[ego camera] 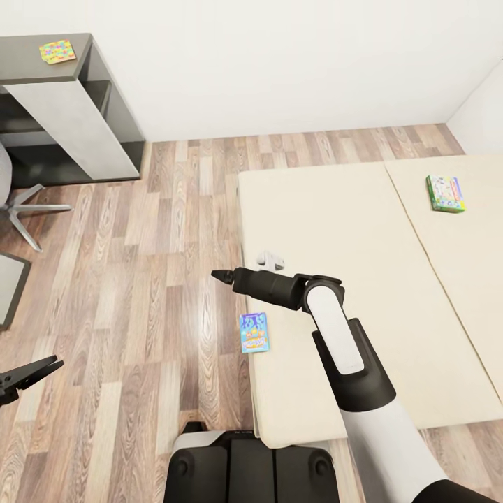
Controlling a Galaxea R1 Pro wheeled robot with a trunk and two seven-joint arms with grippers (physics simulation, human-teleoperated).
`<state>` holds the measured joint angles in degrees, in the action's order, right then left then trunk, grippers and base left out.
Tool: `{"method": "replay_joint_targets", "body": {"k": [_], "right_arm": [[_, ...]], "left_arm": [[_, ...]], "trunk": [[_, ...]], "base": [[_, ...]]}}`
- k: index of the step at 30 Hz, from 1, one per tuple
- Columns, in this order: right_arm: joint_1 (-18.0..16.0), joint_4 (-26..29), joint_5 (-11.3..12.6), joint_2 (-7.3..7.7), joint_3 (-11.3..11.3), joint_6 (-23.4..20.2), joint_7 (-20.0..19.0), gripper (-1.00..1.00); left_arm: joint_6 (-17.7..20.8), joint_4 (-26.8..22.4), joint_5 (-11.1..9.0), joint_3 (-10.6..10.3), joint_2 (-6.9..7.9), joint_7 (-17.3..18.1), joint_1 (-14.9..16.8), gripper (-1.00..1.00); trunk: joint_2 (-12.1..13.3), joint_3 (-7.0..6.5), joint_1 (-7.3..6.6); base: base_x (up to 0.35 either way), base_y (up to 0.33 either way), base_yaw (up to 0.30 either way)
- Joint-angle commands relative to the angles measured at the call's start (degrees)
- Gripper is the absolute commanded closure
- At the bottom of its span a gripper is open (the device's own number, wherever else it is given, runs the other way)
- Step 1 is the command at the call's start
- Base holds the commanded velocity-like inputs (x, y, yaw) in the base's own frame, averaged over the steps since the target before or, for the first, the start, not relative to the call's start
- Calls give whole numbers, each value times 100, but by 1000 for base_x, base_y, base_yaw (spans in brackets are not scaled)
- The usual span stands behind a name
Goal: Put all the toys in the child's room - the three board games (two on the bed and one on the table), the two jigsaw puzzles on the table, and the tennis ball on the table - inside the toy box on the table in the child's room.
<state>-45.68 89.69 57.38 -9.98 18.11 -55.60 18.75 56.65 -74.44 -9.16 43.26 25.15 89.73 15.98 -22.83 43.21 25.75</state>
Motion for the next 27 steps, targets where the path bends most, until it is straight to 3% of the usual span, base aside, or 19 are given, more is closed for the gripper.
{"method": "replay_joint_targets", "body": {"k": [1, 27], "right_arm": [[2, 5, 55, -2, 0, -13, 60, -100], [49, 5, 54, -2, 5, -15, 66, -100]], "left_arm": [[60, -1, 10, 1, 1, 28, 2, -100], [57, -1, 11, -5, -8, 28, 2, -100]], "trunk": [[-9, -3, 4], [-9, -250, 4]], "base": [[0, 0, 0], [0, 0, 0]]}}
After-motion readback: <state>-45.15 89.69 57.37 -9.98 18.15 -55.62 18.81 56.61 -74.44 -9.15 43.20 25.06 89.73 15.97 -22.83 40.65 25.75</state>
